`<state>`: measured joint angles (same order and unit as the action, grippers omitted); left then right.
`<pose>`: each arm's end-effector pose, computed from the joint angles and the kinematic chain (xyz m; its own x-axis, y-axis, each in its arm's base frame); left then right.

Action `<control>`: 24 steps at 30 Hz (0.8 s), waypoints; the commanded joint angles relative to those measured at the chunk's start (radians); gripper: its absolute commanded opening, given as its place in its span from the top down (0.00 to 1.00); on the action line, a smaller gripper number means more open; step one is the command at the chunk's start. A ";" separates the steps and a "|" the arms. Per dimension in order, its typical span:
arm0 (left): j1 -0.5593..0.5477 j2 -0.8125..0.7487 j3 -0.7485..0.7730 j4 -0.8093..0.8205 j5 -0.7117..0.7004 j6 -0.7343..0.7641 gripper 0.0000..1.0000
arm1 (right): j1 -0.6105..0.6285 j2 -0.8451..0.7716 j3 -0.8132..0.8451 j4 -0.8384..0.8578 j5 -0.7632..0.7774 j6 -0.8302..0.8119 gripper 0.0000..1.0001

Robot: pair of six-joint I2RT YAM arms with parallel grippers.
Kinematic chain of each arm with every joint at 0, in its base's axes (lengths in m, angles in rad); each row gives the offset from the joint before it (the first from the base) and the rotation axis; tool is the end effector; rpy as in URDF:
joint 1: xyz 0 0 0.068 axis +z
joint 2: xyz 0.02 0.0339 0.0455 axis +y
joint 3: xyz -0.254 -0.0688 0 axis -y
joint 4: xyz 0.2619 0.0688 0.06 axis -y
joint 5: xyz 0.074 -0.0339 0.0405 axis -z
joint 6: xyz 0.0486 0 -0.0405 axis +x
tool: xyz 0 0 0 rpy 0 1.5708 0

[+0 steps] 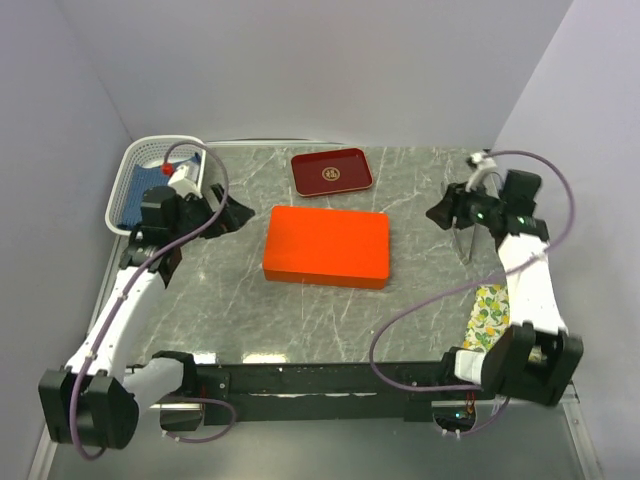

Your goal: Pack the cookies

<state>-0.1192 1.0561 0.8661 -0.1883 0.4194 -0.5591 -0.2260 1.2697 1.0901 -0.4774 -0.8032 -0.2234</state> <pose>0.2692 -0.0522 0.3003 -0.5678 -0.4199 -0.7080 0.2161 0.7539 -0.6204 0.2986 -0.0328 0.3025 -0.4919 -0.0448 -0.8695 -0.5216 0.8148 0.2531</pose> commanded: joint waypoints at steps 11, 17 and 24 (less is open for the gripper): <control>0.098 -0.344 -0.016 -0.166 -0.228 0.214 0.03 | -0.174 -0.530 -0.119 0.088 0.460 0.137 0.00; 0.098 -0.484 -0.159 -0.149 -0.229 0.205 0.04 | -0.174 -0.604 -0.125 0.014 0.464 0.206 0.00; 0.093 -0.527 -0.164 -0.142 -0.217 0.202 0.04 | -0.176 -0.676 -0.171 0.010 0.551 0.252 0.00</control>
<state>-0.0250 0.5545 0.6964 -0.3672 0.2066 -0.3779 -0.3973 0.6262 0.9340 -0.4629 -0.3321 -0.0319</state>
